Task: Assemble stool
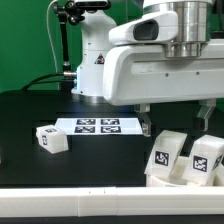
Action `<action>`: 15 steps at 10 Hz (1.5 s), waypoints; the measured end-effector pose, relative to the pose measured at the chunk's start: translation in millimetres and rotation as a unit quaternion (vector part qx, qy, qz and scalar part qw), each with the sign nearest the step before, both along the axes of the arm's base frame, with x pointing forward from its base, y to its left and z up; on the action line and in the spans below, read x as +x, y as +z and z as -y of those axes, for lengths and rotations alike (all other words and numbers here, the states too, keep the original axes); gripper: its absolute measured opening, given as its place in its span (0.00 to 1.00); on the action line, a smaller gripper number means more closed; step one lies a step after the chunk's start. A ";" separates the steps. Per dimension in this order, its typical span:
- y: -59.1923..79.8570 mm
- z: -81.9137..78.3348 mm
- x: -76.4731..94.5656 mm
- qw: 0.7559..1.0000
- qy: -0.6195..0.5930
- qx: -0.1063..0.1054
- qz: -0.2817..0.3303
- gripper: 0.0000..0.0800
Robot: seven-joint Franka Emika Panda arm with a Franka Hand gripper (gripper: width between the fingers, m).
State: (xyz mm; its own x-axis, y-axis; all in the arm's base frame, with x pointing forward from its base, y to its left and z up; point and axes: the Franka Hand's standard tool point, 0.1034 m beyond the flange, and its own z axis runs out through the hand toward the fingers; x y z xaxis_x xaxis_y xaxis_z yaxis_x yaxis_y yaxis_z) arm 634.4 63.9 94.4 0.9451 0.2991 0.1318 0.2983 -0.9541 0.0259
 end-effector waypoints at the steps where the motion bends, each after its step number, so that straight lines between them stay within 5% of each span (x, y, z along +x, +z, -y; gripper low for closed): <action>1: -0.8 3.9 -0.2 0.999 0.048 -0.010 0.000 0.81; 7: -5.9 16.8 -1.2 0.985 0.164 -0.045 -0.006 0.81; 8: -8.9 17.3 -2.2 0.987 0.155 -0.045 -0.007 0.66; 9: -12.0 17.4 -3.0 0.987 0.153 -0.045 -0.008 0.66; 10: -15.3 16.6 -3.2 0.988 0.150 -0.046 -0.006 0.49; 11: -15.1 16.0 -1.6 0.988 0.149 -0.047 0.001 0.42; 15: -14.9 16.6 -1.3 0.990 0.132 -0.046 0.002 0.42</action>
Offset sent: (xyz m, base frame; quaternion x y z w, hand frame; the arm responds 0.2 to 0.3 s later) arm 0.0014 0.0010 -0.0031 0.0006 -0.0012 -0.2050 0.9788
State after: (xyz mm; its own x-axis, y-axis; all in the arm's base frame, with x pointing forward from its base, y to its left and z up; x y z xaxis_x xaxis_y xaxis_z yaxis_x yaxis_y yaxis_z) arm 633.1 47.3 79.5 0.8315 0.5470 0.0969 0.5372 -0.8362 0.1104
